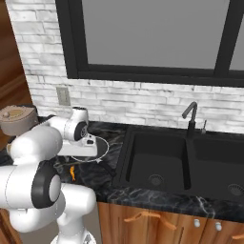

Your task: Retrieve the pan from the cabinet, then place the raw meat into the pan to avoid contamination.

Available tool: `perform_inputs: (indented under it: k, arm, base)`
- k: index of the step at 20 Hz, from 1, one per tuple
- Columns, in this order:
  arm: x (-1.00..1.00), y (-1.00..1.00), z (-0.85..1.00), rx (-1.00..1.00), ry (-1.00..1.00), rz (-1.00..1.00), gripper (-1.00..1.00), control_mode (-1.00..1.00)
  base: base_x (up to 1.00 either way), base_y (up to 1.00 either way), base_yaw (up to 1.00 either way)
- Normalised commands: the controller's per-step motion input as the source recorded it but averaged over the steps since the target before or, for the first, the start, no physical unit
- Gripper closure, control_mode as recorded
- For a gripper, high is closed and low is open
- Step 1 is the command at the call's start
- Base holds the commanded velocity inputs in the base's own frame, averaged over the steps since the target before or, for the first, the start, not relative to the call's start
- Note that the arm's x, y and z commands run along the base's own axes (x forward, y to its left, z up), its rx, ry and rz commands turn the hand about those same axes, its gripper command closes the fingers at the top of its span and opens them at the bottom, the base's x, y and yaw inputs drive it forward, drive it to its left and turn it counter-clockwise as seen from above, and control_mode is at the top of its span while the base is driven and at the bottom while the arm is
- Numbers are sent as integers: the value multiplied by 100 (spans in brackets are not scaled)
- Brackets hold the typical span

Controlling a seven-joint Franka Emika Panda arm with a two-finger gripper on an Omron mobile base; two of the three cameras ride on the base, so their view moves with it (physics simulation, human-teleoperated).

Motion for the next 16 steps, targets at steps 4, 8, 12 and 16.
perform_inputs:
  k: [4, 8, 12, 16]
  arm:
    - [0, 10, -4, 0, 0, -1, -100, -100]
    - [-3, 15, 0, 0, 0, -5, -100, -100]
    - [0, 24, -7, 0, 0, -8, -100, -100]
    - [0, 7, -19, 0, 0, -10, -100, -100]
  base:
    - [0, 0, 0]
    - [0, 0, 0]
    - [0, 0, 0]
    - [0, 0, 0]
